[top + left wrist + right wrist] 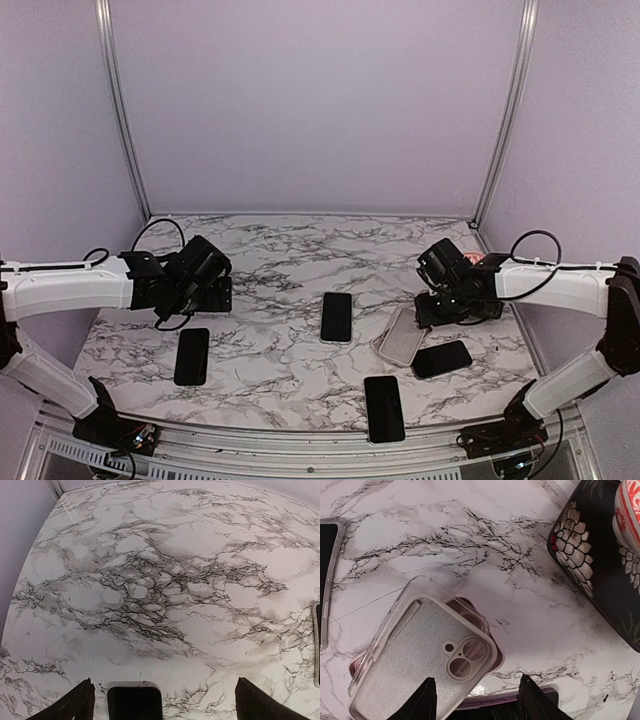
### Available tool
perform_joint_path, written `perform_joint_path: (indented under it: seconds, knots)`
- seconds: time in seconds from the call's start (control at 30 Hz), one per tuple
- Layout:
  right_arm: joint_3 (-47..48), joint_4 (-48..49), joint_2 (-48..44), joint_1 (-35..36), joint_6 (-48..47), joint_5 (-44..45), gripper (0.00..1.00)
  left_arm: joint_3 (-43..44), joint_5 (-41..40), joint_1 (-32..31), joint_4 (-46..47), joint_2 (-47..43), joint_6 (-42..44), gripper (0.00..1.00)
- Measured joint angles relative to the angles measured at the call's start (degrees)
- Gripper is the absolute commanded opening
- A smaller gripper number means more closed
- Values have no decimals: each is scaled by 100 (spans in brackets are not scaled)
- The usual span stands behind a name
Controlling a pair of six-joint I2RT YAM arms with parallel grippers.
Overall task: Put the phone into the phone case
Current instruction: Pick up the phone case from the phone case.
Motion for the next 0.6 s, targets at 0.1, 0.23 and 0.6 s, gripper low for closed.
perform_joint_path:
  seconds: [0.1,0.23,0.6]
  knots:
    - [-13,142,57,-11,116,-238,52,57,2,0,22,271,109,99]
    - [-140,293,234,-15,245,-457,46,68,-2,0,37,428,247,99]
    - [-273,424,402,-22,448,-621,0,83,-46,0,109,428,507,99]
